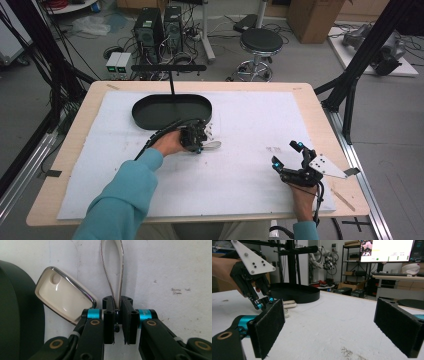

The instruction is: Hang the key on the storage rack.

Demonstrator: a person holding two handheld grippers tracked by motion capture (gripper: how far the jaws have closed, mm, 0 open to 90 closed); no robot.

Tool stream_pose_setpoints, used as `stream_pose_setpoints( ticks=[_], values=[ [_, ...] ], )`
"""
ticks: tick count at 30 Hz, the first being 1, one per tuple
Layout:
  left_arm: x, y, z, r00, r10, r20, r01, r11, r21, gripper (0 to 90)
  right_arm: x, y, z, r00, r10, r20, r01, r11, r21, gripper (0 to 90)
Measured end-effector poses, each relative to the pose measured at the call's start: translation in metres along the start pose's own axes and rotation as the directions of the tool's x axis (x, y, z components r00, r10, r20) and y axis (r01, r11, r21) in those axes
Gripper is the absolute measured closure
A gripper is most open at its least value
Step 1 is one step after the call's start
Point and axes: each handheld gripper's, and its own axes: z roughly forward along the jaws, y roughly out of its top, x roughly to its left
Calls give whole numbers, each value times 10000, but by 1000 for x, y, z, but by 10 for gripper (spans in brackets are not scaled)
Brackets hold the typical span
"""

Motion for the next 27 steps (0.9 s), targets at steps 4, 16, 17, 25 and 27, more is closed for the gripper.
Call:
stream_pose_setpoints(
  ticks=[4, 16, 17, 25, 27],
  values=[
    [0, 0, -4, 9999, -148, -11, 147, 9998, -149, 814, 0, 0, 0, 10000, 27, -6, -27, 10000, -1, 92],
    [9, -13, -49, 9884, -1427, -511, 1282, 9668, -2212, 815, 0, 0, 0, 10000, 21, 1, -21, 10000, 2, 92],
    [10, -15, -54, 9848, -1688, -416, 1532, 9557, -2512, 815, 0, 0, 0, 10000, 8, 1, -8, 10000, -5, 92],
    [13, -27, -81, 9580, -2794, -651, 2357, 8958, -3769, 816, 0, 0, 0, 10000, -23, 3, 23, 10000, -16, 92],
    [14, -29, -88, 9491, -2995, -974, 2387, 8858, -3979, 816, 0, 0, 0, 10000, 34, -1, -34, 10000, -17, 93]
  ],
)
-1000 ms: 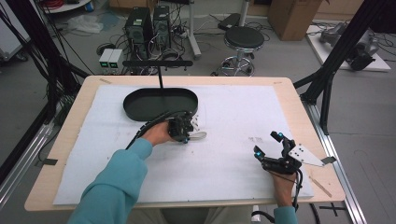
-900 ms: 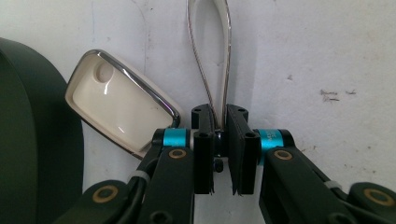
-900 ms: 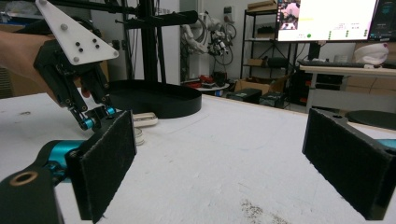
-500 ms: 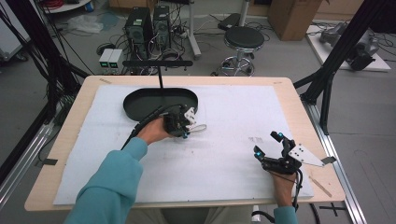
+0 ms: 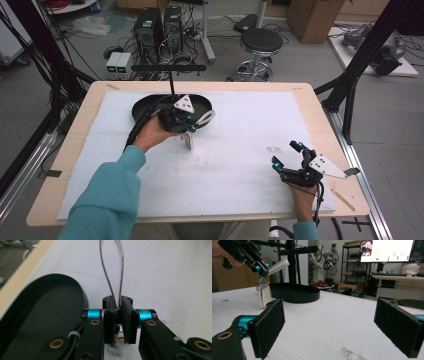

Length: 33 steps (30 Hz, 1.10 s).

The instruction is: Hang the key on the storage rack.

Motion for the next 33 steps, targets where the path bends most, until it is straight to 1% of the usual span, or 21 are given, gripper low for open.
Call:
stream_pose_setpoints(
  ticks=[3, 5, 6, 9, 10, 11, 14, 17, 18, 19, 21, 22, 23, 24, 25, 27, 29, 30, 31, 32, 33],
  values=[
    [4, 0, -12, 9975, -253, -652, 218, 9983, -541, 816, 0, 0, 0, 10000, -14, -6, 14, 10000, 10, 92],
    [7, -1, -17, 9953, -416, -869, 344, 9961, -818, 816, 0, 0, 0, 10000, -15, -6, 15, 10000, 12, 92],
    [9, -2, -21, 9928, -509, -1082, 408, 9947, -942, 816, 0, 0, 0, 10000, 9, -5, -9, 10000, 2, 92],
    [14, -4, -28, 9889, -800, -1252, 637, 9896, -1292, 815, 0, 0, 0, 10000, -7, -5, 7, 10000, 14, 92],
    [17, -6, -31, 9886, -996, -1129, 814, 9844, -1560, 816, 0, 0, 0, 10000, 29, -7, -29, 10000, 3, 92],
    [18, -6, -33, 9872, -1100, -1155, 902, 9822, -1647, 815, 0, 0, 0, 10000, 22, -8, -22, 10000, 7, 92],
    [22, -10, -40, 9786, -1362, -1544, 1036, 9738, -2026, 815, 0, 0, 0, 10000, -1, -7, 1, 10000, 16, 92],
    [25, -16, -44, 9697, -1686, -1766, 1259, 9649, -2304, 816, 0, 0, 0, 10000, 18, -11, -18, 10000, 7, 92],
    [27, -18, -46, 9654, -1733, -1950, 1261, 9643, -2328, 815, 0, 0, 0, 10000, 0, -4, 0, 10000, 14, 92],
    [28, -21, -48, 9606, -1915, -2017, 1395, 9591, -2463, 815, 0, 0, 0, 10000, 18, -3, -18, 10000, 2, 92],
    [31, -24, -52, 9512, -2063, -2295, 1465, 9564, -2525, 815, 0, 0, 0, 10000, 14, -8, -14, 10000, 7, 92],
    [33, -25, -54, 9488, -2123, -2341, 1505, 9549, -2561, 816, 0, 0, 0, 10000, -12, 1, 12, 10000, 14, 92],
    [34, -27, -56, 9439, -2224, -2440, 1568, 9524, -2614, 816, 0, 0, 0, 10000, -20, 10, 20, 10000, 18, 92],
    [36, -29, -59, 9366, -2288, -2656, 1574, 9515, -2644, 815, 0, 0, 0, 10000, -27, 1, 27, 10000, 20, 92],
    [38, -30, -61, 9332, -2364, -2706, 1619, 9489, -2708, 815, 0, 0, 0, 10000, -27, 11, 27, 10000, 17, 92],
    [40, -33, -66, 9213, -2564, -2922, 1737, 9439, -2807, 815, 0, 0, 0, 10000, -33, 19, 33, 10000, 19, 92],
    [42, -35, -69, 9089, -2803, -3086, 1883, 9364, -2961, 815, 0, 0, 0, 10000, -65, 25, 65, 10000, 12, 92],
    [44, -36, -71, 9045, -2818, -3201, 1855, 9358, -2999, 816, 0, 0, 0, 10000, -71, 31, 71, 10000, 9, 92],
    [45, -37, -73, 8973, -2874, -3350, 1861, 9346, -3032, 816, 0, 0, 0, 10000, -32, 15, 32, 10000, 14, 92],
    [46, -37, -74, 8911, -3005, -3400, 1946, 9300, -3119, 816, 0, 0, 0, 10000, -63, 24, 63, 10000, 10, 92],
    [47, -38, -75, 8881, -3043, -3445, 1971, 9292, -3127, 816, 0, 0, 0, 10000, -62, 23, 62, 10000, 11, 92]
  ],
)
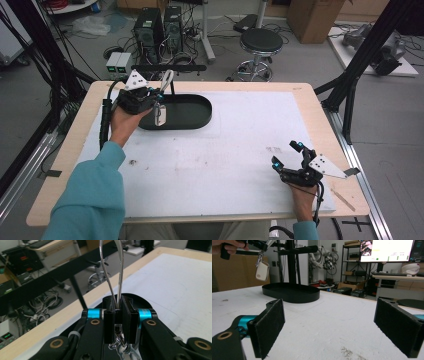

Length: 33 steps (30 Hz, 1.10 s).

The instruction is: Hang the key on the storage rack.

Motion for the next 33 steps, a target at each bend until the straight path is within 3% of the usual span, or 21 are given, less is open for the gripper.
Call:
stream_pose_setpoints(
  ticks=[13, 30, 33],
  values=[
    [16, -6, 4, 9918, -192, -1265, 237, 9991, 346, 815, 0, 0, 0, 10000, 41, -12, -41, 10000, -23, 92],
    [27, -5, 27, 9839, -216, -1775, 335, 9974, 644, 816, 0, 0, 0, 10000, 16, -4, -16, 10000, -33, 92],
    [27, -6, 29, 9803, -57, -1976, 186, 9978, 637, 815, 0, 0, 0, 10000, 33, -9, -33, 10000, -32, 92]
  ],
)
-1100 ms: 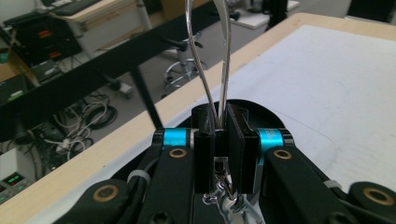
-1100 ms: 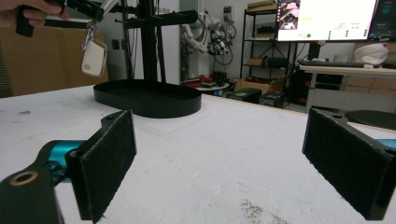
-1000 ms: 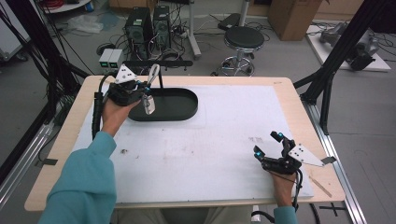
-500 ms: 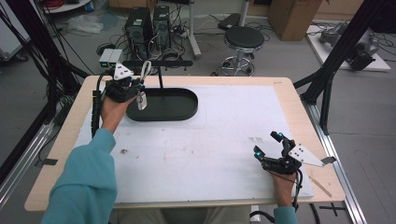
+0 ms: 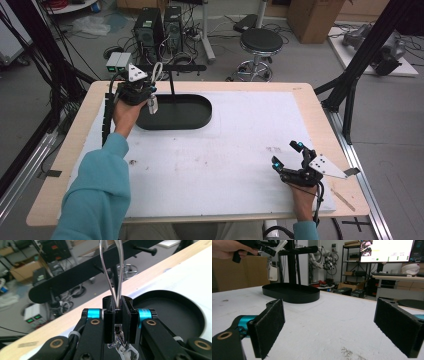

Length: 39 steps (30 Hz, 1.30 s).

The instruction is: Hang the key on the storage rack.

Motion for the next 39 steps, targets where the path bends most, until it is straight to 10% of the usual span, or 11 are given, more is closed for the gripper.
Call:
stream_pose_setpoints(
  ticks=[39],
  values=[
    [-7, -14, 35, 9954, -220, -933, 265, 9985, 472, 815, 0, 0, -1, 10000, 58, 0, -58, 10000, -52, 92]
  ],
)
